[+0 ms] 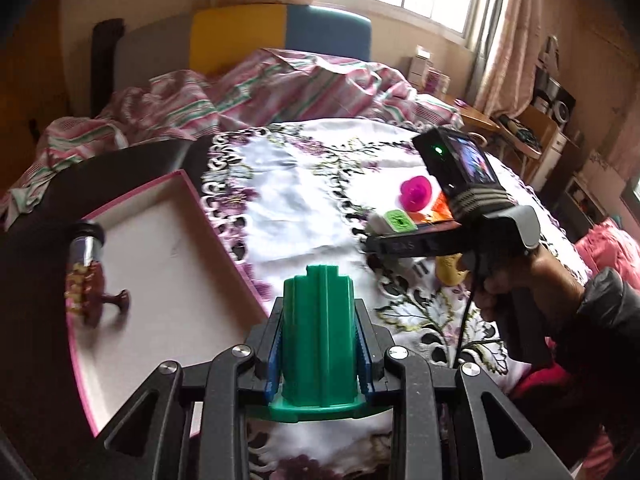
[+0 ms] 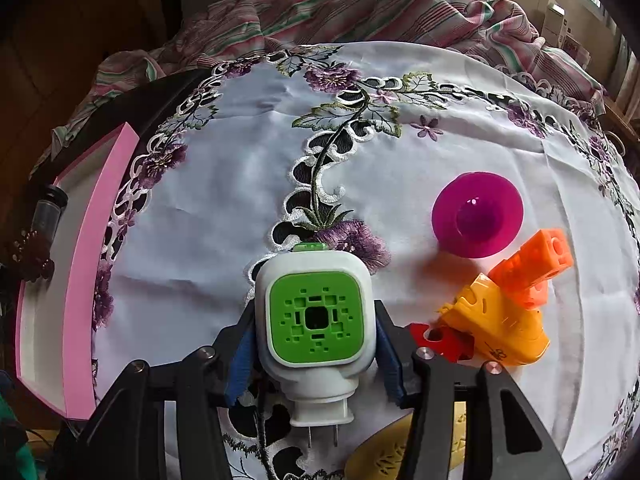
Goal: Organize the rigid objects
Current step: 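Carry the green stand into the tray and open the left tool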
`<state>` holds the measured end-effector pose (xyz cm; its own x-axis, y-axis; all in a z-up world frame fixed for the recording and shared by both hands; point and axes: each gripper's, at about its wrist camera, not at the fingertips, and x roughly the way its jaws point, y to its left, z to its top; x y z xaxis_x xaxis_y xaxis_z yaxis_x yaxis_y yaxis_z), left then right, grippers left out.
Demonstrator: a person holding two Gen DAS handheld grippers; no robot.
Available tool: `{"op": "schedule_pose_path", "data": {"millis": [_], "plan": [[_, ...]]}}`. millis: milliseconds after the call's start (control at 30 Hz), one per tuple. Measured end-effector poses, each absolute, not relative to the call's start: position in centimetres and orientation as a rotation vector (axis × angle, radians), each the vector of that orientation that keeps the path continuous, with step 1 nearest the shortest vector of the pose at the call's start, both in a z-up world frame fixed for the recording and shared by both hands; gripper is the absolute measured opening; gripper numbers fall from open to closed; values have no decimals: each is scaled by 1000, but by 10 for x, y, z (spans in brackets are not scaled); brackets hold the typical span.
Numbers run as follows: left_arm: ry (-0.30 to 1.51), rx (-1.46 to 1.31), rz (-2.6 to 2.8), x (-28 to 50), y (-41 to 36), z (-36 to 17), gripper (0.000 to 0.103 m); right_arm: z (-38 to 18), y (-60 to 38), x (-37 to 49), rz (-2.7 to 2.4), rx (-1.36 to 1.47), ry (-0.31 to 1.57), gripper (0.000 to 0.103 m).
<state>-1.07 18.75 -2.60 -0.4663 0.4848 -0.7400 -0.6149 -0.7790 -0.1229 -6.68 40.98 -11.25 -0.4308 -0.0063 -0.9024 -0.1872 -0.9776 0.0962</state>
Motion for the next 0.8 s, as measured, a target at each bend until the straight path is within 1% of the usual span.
{"op": "schedule_pose_path", "data": {"millis": [267, 367, 633, 800], "plan": [[157, -1109, 2282, -20, 160, -32, 30, -113, 407, -67, 2556, -1609, 246, 53], [99, -1141, 2291, -30, 145, -36, 30, -113, 406, -67, 2556, -1610, 238, 53], [-109, -1210, 2356, -100, 92, -33, 30, -112, 404, -68, 2553, -1615, 212, 53], [-115, -1195, 2396, -147, 89, -25, 30, -112, 403, -69, 2554, -1616, 201, 53]]}}
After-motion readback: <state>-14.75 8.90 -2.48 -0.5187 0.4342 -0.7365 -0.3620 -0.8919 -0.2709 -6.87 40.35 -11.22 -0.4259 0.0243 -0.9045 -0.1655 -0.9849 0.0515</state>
